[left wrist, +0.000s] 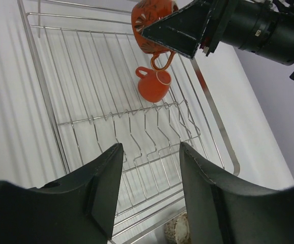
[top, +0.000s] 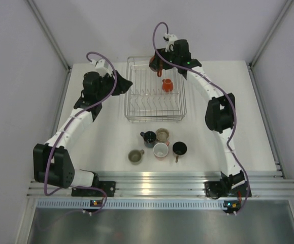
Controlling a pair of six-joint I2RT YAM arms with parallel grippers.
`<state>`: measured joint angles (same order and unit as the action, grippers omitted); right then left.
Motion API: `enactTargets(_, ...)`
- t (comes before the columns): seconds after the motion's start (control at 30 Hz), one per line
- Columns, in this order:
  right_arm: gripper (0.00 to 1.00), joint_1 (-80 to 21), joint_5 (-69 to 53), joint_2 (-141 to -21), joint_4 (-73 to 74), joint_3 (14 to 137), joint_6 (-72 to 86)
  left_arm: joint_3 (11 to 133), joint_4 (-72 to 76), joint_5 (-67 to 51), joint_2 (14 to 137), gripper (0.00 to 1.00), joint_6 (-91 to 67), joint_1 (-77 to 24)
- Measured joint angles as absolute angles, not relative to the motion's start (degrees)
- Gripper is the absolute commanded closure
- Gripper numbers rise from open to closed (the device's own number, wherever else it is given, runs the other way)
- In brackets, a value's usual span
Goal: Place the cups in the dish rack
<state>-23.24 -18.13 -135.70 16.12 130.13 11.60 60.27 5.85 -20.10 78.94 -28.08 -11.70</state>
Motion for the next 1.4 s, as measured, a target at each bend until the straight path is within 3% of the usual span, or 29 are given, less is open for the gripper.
enactTargets(0.33, 1.0, -24.8, -16.4, -143.1, 22.9, 135.2, 8.9, 60.4, 4.3, -18.7, 79.4, 0.46, -26.2, -11.7)
enactTargets(1.27, 1.0, -25.2, -9.9, -147.8, 30.7, 138.6, 1.8, 60.4, 2.9, -18.5, 79.4, 0.44, -25.4, -11.4)
enactTargets(1.37, 0.88, -25.2, -9.6, -147.8, 31.0, 138.9, 1.5, 60.4, 2.9, -18.5, 79.4, 0.43, -25.3, -11.4)
enactTargets(1.4, 0.71, -25.2, -9.4, -147.8, 31.0, 138.9, 1.5, 60.4, 2.9, -18.5, 79.4, 0.42, -25.3, -11.4)
